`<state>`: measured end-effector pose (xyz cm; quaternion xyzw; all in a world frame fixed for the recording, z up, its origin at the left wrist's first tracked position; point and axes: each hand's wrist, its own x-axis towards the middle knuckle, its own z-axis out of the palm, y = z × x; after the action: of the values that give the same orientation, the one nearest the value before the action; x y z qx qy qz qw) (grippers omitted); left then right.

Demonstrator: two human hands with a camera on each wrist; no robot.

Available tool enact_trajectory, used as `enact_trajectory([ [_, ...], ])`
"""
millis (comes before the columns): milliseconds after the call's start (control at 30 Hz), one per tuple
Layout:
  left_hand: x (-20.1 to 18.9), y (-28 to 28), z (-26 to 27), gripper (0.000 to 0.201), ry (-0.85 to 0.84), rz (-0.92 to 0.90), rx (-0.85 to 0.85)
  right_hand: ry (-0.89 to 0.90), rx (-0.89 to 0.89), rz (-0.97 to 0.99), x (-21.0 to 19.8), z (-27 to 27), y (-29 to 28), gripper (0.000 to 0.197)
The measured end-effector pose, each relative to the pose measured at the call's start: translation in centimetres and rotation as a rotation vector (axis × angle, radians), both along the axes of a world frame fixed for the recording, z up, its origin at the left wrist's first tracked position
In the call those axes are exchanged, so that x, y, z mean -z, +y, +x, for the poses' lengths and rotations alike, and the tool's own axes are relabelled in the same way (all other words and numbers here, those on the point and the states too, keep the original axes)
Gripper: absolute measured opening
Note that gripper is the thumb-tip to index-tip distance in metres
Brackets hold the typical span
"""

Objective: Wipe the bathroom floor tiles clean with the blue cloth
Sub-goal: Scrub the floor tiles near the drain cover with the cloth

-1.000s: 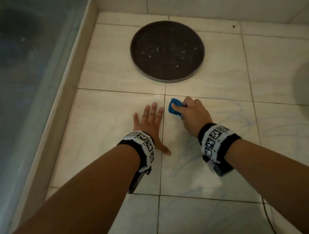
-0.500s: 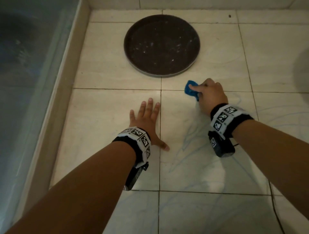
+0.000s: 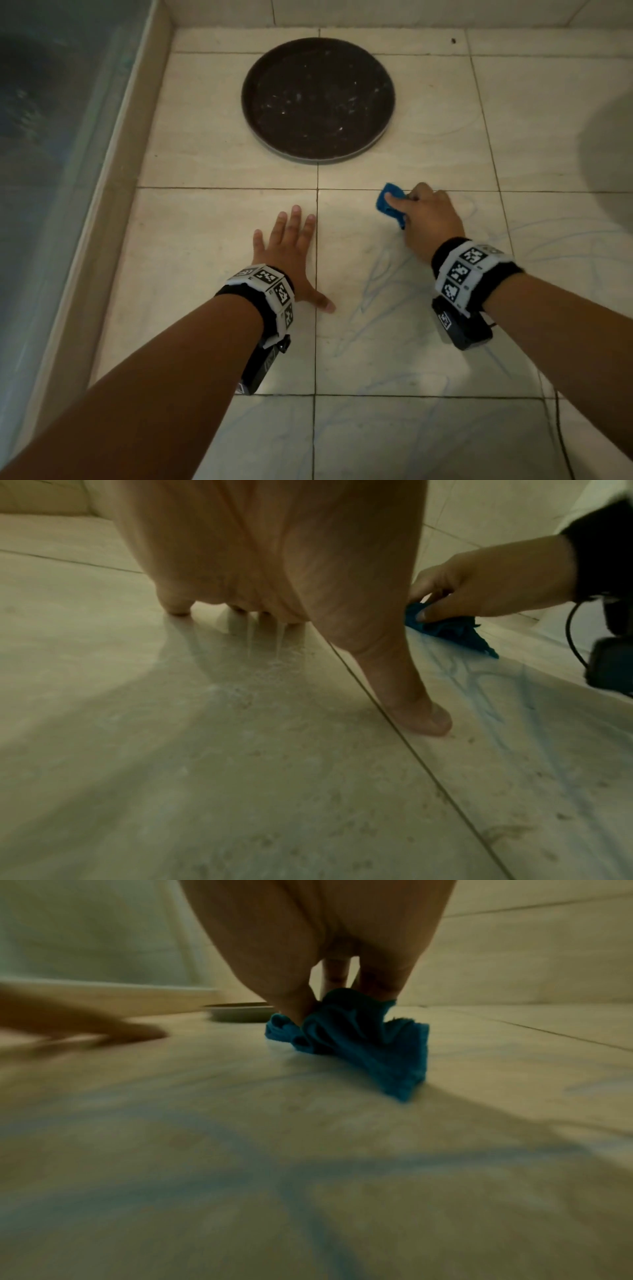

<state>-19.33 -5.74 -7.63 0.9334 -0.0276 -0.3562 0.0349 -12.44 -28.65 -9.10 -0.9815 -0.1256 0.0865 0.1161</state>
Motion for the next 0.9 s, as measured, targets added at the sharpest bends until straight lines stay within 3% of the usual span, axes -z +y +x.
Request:
enact_trajectory([
  [133, 0.1, 0.0, 0.1, 0.152, 0.003, 0.006, 0.003, 0.054, -0.328, 0.030, -0.7, -2.0, 2.5, 0.053],
  [200, 0.1, -0.1, 0.0, 0.152, 0.001, 0.007, 0.005, 0.073, -0.223, 0.064, -0.2, 0.2, 0.9, 0.051],
  [267, 0.1, 0.0, 0.0, 0.153, -0.003, 0.007, 0.004, 0.049, 0.050, 0.154, -0.2, 1.6, -1.0, 0.049],
  [333, 0.0, 0.0, 0.1, 0.153, -0.006, 0.008, 0.002, 0.011, 0.118, 0.101, -0.2, 0.7, -0.6, 0.045],
  [400, 0.0, 0.0, 0.1, 0.153, -0.010, 0.009, 0.002, 0.009, -0.043, 0.049, -0.4, -1.9, 1.3, 0.038],
  [467, 0.0, -0.1, 0.1, 0.152, -0.015, 0.015, 0.005, -0.009, -0.243, 0.128, -0.7, -4.5, 2.4, 0.032],
  [533, 0.0, -0.1, 0.0, 0.152, -0.014, 0.025, 0.006, 0.045, -0.294, 0.164, -0.9, -4.3, 2.1, 0.028],
  [700, -0.3, -0.3, 0.1, 0.151, -0.004, 0.031, 0.001, 0.084, 0.089, 0.202, -0.5, -1.8, 0.7, 0.027],
  [733, -0.4, -0.4, 0.0, 0.150, -0.003, 0.032, 0.008, 0.087, 0.049, 0.165, -0.6, -2.8, 1.2, 0.029],
  [833, -0.4, -0.4, -0.9, 0.145, -0.024, -0.002, 0.046, 0.129, -0.331, 0.129, -0.7, -6.3, 2.5, 0.032],
  [900, -0.2, -0.1, -2.2, 0.146, -0.018, -0.024, 0.086, 0.147, -0.353, 0.152, -0.7, -5.3, 1.7, 0.030],
])
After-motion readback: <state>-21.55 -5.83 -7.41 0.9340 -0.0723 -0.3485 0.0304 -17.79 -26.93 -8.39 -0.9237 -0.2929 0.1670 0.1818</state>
